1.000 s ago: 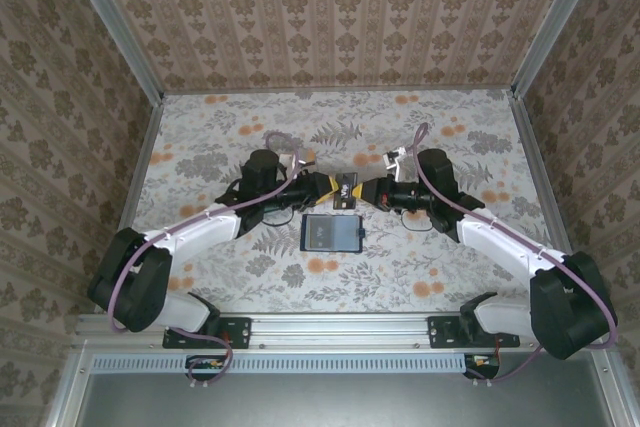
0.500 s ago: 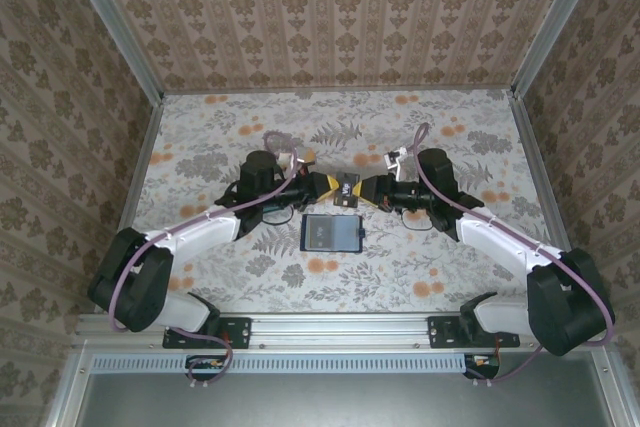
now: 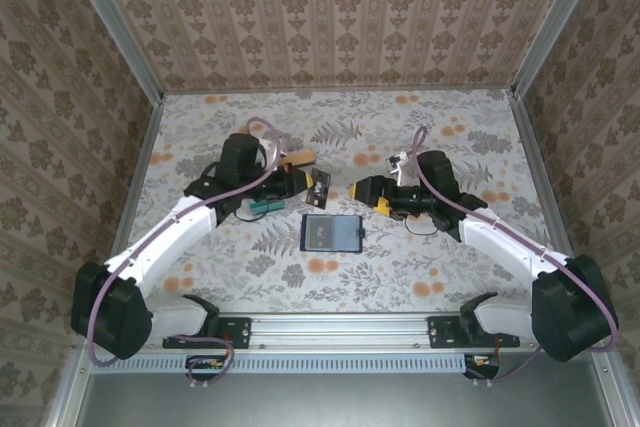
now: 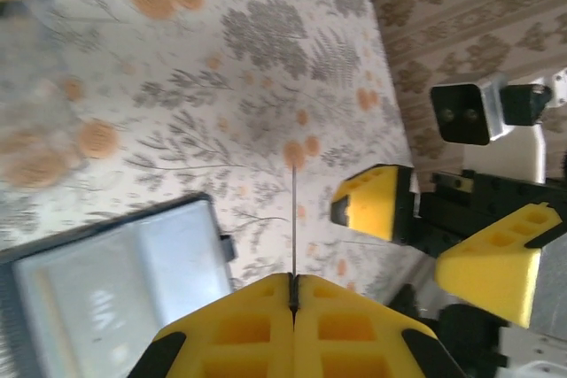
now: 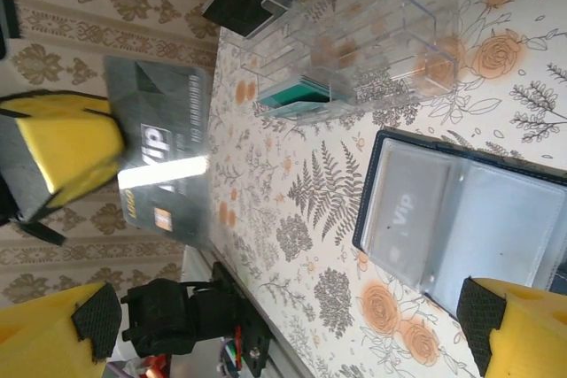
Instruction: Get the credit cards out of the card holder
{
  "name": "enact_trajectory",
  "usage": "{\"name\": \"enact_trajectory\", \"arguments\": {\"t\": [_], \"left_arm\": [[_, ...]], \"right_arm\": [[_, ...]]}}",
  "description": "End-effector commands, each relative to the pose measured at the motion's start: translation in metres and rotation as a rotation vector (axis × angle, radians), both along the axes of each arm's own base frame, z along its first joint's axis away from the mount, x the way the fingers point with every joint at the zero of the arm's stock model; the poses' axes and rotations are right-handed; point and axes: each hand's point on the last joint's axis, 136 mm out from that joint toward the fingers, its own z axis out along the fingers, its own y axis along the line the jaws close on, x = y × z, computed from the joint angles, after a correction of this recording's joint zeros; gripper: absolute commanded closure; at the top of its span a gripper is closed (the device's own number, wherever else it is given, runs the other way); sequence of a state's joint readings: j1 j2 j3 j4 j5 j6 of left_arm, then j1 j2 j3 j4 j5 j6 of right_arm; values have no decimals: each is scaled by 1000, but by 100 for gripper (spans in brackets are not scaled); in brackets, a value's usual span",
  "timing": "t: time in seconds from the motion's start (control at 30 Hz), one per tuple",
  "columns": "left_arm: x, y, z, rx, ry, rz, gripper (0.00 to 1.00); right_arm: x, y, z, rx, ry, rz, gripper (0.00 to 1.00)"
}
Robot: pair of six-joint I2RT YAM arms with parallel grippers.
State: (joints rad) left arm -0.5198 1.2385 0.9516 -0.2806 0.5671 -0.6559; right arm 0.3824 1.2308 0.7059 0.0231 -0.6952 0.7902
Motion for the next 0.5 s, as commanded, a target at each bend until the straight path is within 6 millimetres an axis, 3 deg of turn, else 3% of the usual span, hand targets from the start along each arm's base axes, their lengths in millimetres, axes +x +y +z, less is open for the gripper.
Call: {"name": "enact_trajectory", "arguments": {"t": [0.0,0.17,0.47], "left_arm": [[-7,42,-20,305,-81,-32,100],[13,77,-9,576,-294,-43,100],[40,100,2,915,-694,-250,100]], "right_arm": [[4,-6,10,-52,-50,-17,0],[6,-11,11,-95,-70,-36,0],[7,-17,13,-144,-100,-42,0]]}}
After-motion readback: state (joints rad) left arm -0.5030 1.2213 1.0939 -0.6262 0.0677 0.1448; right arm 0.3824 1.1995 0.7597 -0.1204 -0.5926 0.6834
